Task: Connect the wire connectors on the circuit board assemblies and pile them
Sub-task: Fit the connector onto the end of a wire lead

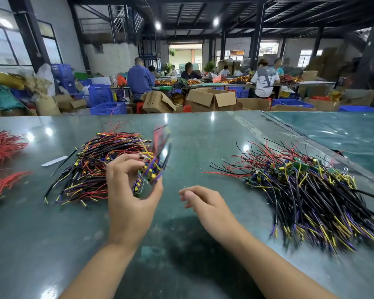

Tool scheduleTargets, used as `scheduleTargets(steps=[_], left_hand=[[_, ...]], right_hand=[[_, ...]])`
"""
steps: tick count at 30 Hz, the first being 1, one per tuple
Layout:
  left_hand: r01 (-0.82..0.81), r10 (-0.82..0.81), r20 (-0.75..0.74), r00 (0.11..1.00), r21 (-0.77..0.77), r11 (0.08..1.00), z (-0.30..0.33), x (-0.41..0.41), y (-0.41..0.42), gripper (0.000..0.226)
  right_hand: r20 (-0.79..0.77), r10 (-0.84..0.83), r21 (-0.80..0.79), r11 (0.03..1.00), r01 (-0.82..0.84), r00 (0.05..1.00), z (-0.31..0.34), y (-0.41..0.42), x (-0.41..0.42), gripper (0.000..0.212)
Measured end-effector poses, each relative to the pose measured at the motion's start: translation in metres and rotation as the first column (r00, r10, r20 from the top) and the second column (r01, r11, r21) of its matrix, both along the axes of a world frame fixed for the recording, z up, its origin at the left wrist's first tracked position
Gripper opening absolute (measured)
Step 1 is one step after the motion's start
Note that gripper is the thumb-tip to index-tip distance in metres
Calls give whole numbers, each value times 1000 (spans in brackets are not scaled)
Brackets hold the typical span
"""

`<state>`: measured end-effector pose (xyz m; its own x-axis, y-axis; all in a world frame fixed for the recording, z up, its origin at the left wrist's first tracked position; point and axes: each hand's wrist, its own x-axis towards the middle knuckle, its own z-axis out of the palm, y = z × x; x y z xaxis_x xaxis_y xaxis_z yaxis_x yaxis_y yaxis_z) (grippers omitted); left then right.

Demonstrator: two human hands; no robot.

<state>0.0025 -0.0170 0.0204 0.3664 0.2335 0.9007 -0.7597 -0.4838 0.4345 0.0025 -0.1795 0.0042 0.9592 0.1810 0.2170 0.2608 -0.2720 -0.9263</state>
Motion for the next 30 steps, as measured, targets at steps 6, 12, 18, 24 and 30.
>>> scheduleTargets(steps=[6, 12, 18, 24, 30], left_hand=[[312, -345, -339, 875, -149, 938, -19, 0, -23, 51], [464, -478, -501, 722, -161, 871, -18, -5, -28, 36], [295, -636, -535, 556, -588, 753, -10, -7, -27, 24], [343, -776, -576, 258, -696, 631, -12, -8, -31, 44], [255, -903, -340, 262, -879, 404, -11, -2, -23, 18]], right_hand=[[-308, 179, 680, 728, 85, 934, 15, 17, 0, 22], [-287, -107, 444, 866, 231, 952, 10, 4, 0, 33], [-148, -197, 337, 911, 237, 969, 9, 3, 2, 38], [-101, -151, 370, 912, 178, 983, 7, -2, 5, 34], [-100, 148, 678, 734, -42, 984, 10, -4, 3, 34]])
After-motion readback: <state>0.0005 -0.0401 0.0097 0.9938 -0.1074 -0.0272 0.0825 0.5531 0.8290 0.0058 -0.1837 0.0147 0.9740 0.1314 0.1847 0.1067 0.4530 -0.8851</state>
